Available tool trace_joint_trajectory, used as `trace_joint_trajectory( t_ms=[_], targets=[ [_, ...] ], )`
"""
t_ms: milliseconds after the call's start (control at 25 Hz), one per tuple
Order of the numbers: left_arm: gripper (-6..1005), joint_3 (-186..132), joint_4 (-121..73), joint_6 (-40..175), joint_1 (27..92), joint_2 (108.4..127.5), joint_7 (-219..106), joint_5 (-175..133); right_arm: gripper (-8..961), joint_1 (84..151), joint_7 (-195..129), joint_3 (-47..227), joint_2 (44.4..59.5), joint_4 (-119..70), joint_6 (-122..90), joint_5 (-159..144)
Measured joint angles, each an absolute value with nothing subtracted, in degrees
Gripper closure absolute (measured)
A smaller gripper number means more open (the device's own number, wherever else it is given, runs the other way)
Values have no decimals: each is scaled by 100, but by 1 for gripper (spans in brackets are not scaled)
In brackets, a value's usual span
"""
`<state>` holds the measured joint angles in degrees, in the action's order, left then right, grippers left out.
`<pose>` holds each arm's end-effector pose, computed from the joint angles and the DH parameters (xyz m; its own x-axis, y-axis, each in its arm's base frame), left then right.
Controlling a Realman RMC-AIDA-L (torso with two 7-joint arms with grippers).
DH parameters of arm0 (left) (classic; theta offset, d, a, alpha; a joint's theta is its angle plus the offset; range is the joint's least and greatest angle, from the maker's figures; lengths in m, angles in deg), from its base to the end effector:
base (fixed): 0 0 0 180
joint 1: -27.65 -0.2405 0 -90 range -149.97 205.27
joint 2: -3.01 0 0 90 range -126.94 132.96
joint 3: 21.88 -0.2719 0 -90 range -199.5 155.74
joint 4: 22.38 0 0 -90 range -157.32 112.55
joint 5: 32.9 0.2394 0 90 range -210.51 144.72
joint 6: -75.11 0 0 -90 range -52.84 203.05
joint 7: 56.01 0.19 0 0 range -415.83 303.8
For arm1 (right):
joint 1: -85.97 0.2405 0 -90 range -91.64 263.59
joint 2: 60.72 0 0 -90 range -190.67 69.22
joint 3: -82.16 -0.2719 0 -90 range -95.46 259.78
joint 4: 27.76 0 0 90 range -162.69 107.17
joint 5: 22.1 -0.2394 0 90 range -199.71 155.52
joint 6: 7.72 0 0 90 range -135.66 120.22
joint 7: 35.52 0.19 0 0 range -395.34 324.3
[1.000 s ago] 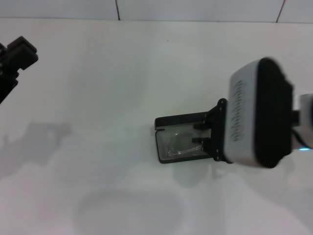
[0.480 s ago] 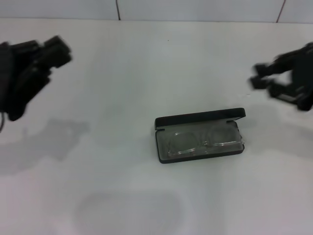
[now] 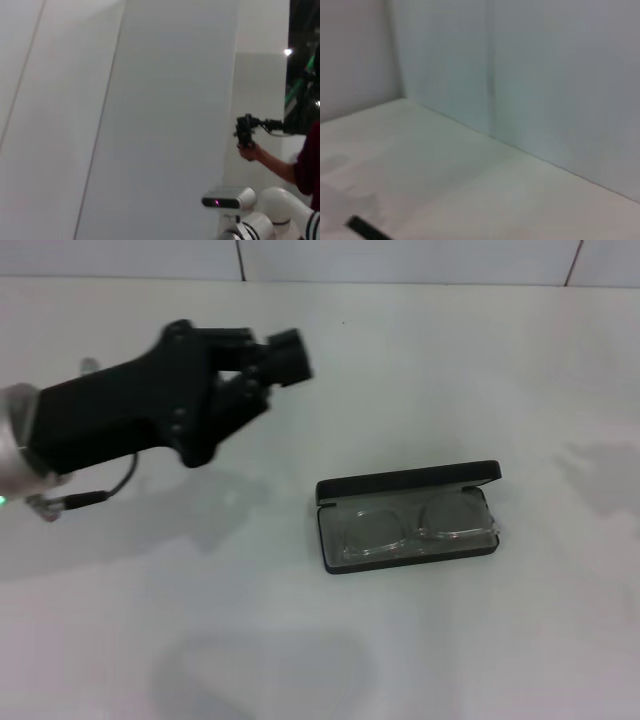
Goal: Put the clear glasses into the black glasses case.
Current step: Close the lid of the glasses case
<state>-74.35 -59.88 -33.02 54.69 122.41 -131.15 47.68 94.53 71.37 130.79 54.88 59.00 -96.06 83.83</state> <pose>-0.1844 0.3345 -0.0067 0.5028 0.1135 0.8569 0.1886 -0.9819 0.0194 0.2659 0.3454 0.1149 0.8549 -0.3010 -0.4225 -0.4951 -0.7165 -0.4914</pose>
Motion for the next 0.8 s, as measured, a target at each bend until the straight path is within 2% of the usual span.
trace_joint_trajectory(
  t_ms=[240,800],
  targets=[
    [920,-7689,-5686,-2962,5778,12257,-13061,4908,758,9555,6764,12508,5468,5124,-9473,8583],
    [917,-8051,-5390,-2625,5920,12272,-12808,4877,758,10026,6928,13419,5490,4324,-9590,9423]
  ],
)
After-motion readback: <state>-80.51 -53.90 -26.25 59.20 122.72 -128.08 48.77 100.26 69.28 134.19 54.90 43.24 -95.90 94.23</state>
